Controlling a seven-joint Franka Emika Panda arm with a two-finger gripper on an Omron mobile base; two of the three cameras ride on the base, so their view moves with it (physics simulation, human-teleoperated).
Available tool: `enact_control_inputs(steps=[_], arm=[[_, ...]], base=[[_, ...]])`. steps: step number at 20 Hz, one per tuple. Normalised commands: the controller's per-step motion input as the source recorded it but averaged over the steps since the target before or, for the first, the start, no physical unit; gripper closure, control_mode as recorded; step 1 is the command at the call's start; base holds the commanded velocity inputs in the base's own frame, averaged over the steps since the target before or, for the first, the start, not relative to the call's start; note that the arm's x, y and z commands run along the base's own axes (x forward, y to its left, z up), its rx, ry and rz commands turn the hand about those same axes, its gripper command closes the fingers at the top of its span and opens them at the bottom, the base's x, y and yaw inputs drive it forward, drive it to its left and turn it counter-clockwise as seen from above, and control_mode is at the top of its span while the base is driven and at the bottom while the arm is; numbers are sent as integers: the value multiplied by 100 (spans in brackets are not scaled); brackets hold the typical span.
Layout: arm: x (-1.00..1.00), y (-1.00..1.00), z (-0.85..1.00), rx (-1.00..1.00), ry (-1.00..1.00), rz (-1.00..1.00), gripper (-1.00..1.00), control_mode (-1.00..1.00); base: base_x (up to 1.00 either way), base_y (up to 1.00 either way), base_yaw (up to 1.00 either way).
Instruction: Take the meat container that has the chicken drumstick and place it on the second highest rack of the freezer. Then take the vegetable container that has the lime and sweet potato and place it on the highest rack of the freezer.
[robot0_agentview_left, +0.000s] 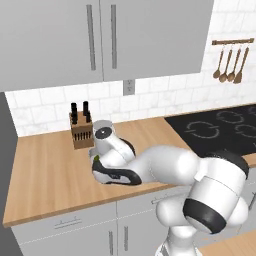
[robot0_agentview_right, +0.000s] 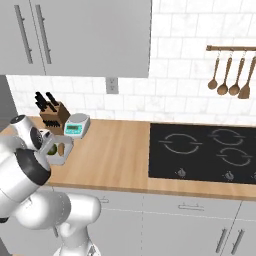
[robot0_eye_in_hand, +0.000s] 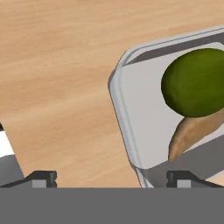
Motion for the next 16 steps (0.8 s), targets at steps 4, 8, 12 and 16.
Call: enact_control_inputs(steps=[4, 8, 12, 16], arm=[[26, 1, -14, 0, 2, 0, -100, -100], [10, 0, -25, 0, 3, 0, -100, -100], [3, 1, -30, -1, 2, 0, -100, -100], [0, 4, -27, 0, 0, 0, -100, -100]], base=[[0, 0, 0], [0, 0, 0], [0, 0, 0], [0, 0, 0]])
